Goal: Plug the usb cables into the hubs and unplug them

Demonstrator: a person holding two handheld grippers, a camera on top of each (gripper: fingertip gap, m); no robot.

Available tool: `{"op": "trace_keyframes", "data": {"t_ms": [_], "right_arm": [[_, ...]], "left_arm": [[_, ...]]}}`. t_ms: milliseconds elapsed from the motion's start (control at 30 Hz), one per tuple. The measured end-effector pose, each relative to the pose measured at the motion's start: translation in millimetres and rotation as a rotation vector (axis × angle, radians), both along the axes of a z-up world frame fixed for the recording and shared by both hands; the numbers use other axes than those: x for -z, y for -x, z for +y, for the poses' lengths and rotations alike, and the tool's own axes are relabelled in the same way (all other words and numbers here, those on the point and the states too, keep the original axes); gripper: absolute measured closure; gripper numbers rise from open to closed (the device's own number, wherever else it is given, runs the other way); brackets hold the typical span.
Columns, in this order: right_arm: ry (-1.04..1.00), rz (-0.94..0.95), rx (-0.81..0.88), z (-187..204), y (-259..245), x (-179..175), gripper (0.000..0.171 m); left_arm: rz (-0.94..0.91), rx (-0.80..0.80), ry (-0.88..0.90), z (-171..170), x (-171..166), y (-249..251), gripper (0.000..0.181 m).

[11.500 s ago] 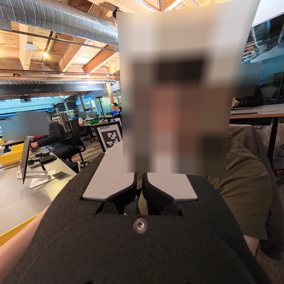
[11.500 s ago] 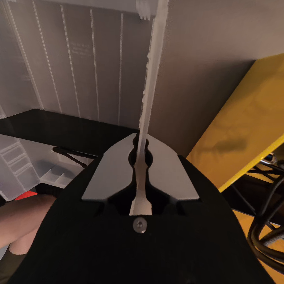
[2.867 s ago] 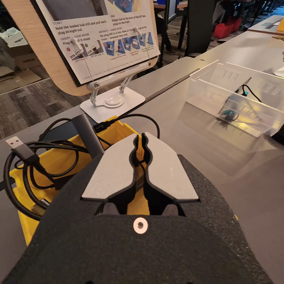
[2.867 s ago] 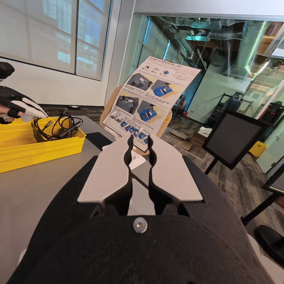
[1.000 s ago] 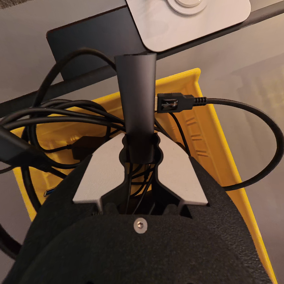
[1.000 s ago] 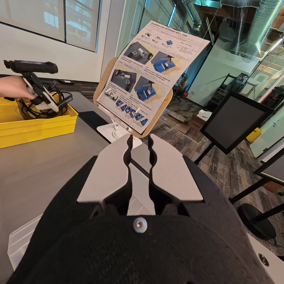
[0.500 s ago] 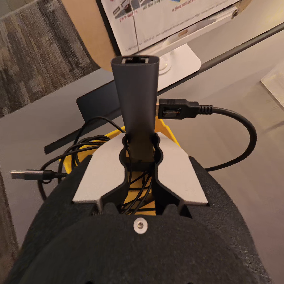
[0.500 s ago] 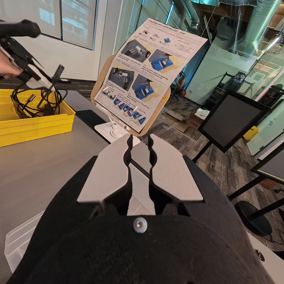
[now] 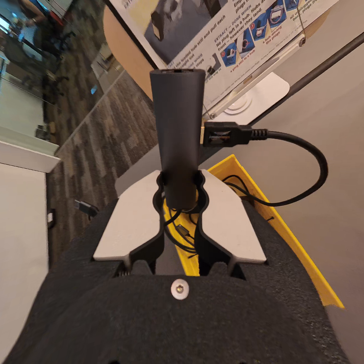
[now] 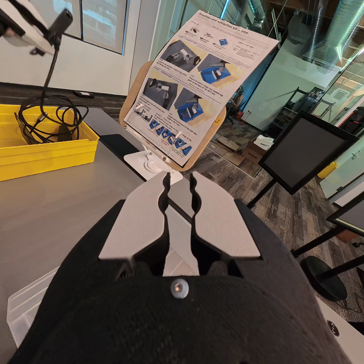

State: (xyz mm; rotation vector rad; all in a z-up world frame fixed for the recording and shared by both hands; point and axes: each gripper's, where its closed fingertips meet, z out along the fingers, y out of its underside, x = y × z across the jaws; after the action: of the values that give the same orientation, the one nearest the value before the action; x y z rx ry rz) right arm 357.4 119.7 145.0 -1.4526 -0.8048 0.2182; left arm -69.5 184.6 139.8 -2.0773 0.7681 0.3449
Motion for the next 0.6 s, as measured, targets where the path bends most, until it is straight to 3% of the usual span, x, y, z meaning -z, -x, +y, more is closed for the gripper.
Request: {"op": "trace_keyframes", "data": {"t_ms": [600], "right_arm": [[0.048,-0.128,-0.043,8,36,25,0.151]], "left_arm": [[0.229,0.025,-0.146,-18,-132,-44,0.149]]}}
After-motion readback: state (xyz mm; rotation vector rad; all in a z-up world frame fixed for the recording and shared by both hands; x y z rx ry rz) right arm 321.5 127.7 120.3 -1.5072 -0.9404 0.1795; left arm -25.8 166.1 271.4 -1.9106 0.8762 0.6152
